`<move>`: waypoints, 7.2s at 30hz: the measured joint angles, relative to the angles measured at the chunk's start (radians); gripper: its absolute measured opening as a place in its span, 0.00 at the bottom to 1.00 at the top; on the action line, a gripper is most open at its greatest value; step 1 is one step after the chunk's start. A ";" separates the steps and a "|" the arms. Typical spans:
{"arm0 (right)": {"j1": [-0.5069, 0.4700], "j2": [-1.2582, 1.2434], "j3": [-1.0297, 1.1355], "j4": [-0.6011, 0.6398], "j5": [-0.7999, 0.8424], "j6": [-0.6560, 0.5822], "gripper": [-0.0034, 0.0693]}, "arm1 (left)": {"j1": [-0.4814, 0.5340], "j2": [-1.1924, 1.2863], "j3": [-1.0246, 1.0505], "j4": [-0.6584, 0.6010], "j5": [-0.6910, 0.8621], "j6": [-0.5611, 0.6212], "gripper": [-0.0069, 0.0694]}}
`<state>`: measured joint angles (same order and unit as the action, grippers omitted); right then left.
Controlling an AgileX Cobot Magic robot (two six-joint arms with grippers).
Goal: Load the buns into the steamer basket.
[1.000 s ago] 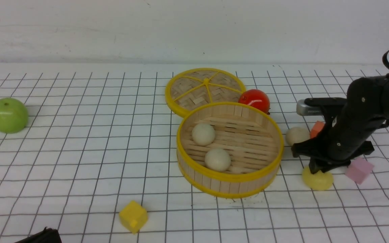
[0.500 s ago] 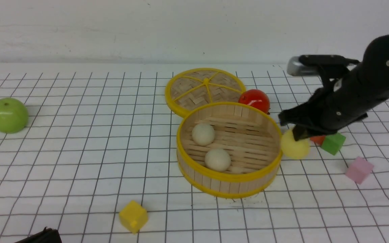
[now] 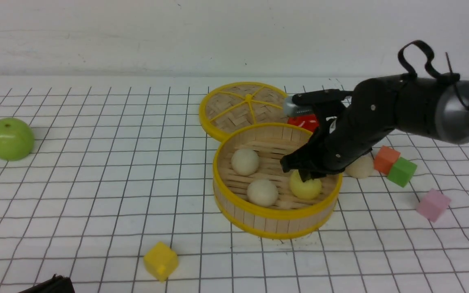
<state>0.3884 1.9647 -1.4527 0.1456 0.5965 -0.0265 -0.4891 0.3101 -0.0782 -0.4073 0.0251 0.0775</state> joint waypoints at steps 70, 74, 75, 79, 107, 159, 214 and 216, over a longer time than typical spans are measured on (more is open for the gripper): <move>-0.230 0.194 -0.285 -0.127 0.204 0.139 0.39 | 0.000 0.000 0.000 0.000 0.001 0.000 0.17; -0.238 0.197 -0.285 -0.126 0.205 0.135 0.38 | 0.000 0.000 0.000 0.000 0.001 0.000 0.17; -0.238 0.197 -0.285 -0.126 0.205 0.135 0.37 | 0.000 0.000 0.000 0.000 0.001 0.000 0.17; -0.238 0.198 -0.285 -0.126 0.205 0.131 0.31 | 0.000 0.000 0.000 0.000 0.001 0.000 0.18; -0.110 0.032 -0.286 0.134 0.229 -0.127 0.06 | 0.000 0.000 0.000 0.000 0.001 0.000 0.20; -0.050 -0.920 0.384 -0.036 0.591 0.121 0.03 | 0.000 0.000 0.000 0.000 0.001 0.000 0.26; -0.358 -1.975 1.472 0.088 -0.201 -0.153 0.07 | 0.020 -0.003 0.025 0.000 -0.063 0.001 0.31; -0.358 -1.975 1.472 0.088 -0.201 -0.153 0.07 | 0.057 -0.015 0.030 0.001 -0.075 0.001 0.31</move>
<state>0.0304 -0.0105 0.0195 0.2338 0.3951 -0.1795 -0.4316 0.2952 -0.0483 -0.4061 -0.0497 0.0785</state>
